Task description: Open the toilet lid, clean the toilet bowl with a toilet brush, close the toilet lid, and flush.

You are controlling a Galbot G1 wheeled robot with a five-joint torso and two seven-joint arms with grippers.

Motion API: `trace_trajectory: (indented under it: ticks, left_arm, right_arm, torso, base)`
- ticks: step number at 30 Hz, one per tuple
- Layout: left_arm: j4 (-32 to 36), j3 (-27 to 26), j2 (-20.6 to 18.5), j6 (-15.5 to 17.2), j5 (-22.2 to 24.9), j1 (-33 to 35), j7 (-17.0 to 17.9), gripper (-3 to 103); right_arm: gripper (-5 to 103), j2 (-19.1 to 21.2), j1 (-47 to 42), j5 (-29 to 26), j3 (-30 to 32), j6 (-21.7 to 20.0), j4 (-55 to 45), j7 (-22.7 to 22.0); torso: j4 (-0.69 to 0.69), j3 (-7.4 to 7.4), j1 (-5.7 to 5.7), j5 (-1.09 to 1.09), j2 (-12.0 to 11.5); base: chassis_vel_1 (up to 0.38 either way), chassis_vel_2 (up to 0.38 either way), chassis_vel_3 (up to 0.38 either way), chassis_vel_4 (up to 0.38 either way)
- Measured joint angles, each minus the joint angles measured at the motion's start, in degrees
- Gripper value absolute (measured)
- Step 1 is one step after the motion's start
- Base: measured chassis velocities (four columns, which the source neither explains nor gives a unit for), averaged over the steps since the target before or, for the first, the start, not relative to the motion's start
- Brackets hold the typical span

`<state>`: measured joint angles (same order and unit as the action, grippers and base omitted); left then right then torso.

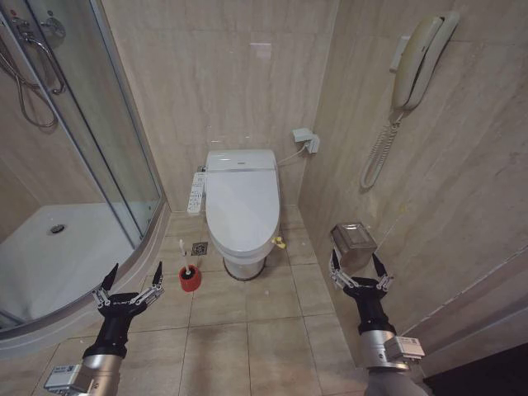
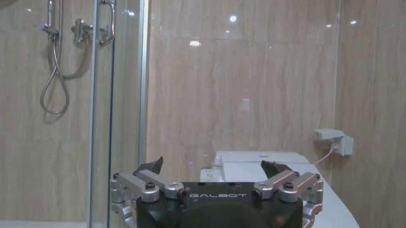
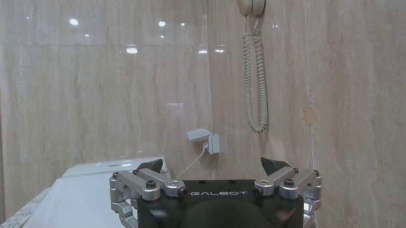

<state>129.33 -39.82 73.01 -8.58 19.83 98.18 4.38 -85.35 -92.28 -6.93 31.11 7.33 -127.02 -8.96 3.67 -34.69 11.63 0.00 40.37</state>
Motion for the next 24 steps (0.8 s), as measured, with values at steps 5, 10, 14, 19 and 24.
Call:
trace_trajectory:
  ticks: [5,10,14,19,24]
  left_arm:
    - [0.0,0.0,0.0,0.0,0.0,0.0,0.0,100]
    - [0.0,0.0,0.0,0.0,0.0,0.0,0.0,100]
    - [0.0,0.0,0.0,0.0,0.0,0.0,0.0,100]
    - [0.0,0.0,0.0,0.0,0.0,0.0,0.0,100]
    - [0.0,0.0,0.0,0.0,0.0,0.0,0.0,100]
  right_arm:
    - [100,0.0,0.0,0.0,0.0,0.0,0.0,0.0]
    - [100,0.0,0.0,0.0,0.0,0.0,0.0,0.0]
    - [100,0.0,0.0,0.0,0.0,0.0,0.0,0.0]
    - [100,0.0,0.0,0.0,0.0,0.0,0.0,0.0]
    - [100,0.0,0.0,0.0,0.0,0.0,0.0,0.0]
  torso:
    - [0.0,0.0,0.0,0.0,0.0]
    - [0.0,0.0,0.0,0.0,0.0]
    - [0.0,0.0,0.0,0.0,0.0]
    - [0.0,0.0,0.0,0.0,0.0]
    - [0.0,0.0,0.0,0.0,0.0]
  base:
    - [0.0,0.0,0.0,0.0]
    - [0.0,0.0,0.0,0.0]
    - [0.0,0.0,0.0,0.0]
    - [0.0,0.0,0.0,0.0]
    - [0.0,0.0,0.0,0.0]
